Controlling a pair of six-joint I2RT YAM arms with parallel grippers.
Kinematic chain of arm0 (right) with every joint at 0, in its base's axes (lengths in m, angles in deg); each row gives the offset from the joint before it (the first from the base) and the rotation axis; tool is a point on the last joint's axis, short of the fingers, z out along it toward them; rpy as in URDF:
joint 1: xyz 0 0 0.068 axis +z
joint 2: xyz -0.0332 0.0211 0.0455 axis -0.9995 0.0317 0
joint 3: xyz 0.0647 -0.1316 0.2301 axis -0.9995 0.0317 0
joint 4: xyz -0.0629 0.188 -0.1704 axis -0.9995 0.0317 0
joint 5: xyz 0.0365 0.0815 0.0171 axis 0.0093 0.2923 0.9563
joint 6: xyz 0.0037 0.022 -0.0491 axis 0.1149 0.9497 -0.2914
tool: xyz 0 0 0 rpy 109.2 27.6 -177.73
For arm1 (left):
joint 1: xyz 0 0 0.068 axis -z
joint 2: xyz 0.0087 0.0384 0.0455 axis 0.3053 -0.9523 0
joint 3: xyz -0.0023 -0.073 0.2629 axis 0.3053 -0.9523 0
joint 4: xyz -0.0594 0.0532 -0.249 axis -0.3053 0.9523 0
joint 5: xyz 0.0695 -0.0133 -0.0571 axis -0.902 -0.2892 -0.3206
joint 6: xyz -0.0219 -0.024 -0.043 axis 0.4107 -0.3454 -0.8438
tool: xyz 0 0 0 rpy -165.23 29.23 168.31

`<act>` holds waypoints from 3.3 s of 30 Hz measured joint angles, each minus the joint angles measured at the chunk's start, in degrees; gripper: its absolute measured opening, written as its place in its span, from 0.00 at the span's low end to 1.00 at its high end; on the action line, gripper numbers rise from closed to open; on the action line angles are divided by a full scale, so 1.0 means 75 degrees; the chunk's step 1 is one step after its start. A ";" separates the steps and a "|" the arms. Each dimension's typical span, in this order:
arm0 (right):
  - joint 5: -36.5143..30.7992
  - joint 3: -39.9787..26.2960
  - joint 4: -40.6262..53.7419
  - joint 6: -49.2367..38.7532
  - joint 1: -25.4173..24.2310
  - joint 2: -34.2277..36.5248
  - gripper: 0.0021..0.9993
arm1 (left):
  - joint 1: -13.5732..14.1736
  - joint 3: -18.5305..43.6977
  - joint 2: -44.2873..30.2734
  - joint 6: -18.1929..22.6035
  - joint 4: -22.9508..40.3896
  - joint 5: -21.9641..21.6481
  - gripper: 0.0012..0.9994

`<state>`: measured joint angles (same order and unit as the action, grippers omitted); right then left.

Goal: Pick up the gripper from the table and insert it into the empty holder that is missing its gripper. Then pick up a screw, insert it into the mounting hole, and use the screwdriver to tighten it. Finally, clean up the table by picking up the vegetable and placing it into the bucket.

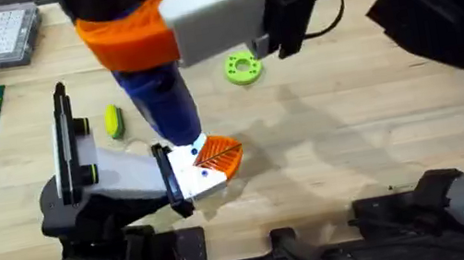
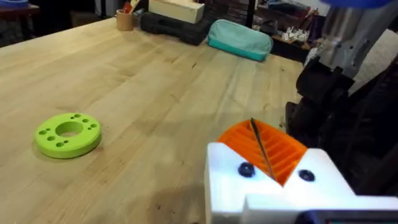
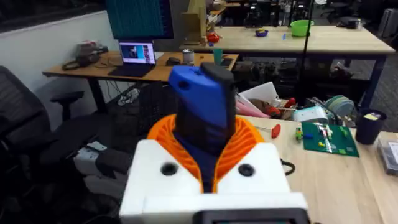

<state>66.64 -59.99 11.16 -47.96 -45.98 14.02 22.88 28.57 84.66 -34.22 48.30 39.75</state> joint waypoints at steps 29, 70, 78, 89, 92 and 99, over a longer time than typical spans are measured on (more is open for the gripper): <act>-0.0127 0.0420 0.0011 -0.1007 0.0148 0.0345 0.07 | 0.0000 0.0000 0.0000 -0.0002 -0.0003 -0.0021 0.01; -0.0215 0.0852 -0.0190 -0.1137 0.0148 0.0463 0.07 | 0.0000 0.0000 0.0000 -0.0003 0.0000 -0.0021 0.01; -0.0265 0.1004 -0.0370 -0.1150 0.0148 0.0463 0.07 | 0.0000 0.0000 0.0000 -0.0003 0.0000 -0.0021 0.01; -0.0265 0.1017 -0.0638 -0.1107 0.0151 0.0578 0.07 | 0.0000 0.0000 0.0000 -0.0003 0.0000 -0.0022 0.01; -0.0276 0.1020 -0.0807 -0.1010 0.0151 0.0734 0.07 | 0.0000 0.0000 0.0000 -0.0004 0.0001 -0.0024 0.01; -0.0292 0.1019 -0.0881 -0.0832 0.0151 0.0799 0.07 | 0.0000 0.0000 0.0000 -0.0009 0.0003 -0.0024 0.01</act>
<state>64.45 -52.35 4.55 -54.20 -44.85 20.01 22.88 28.57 84.66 -34.28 48.32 39.57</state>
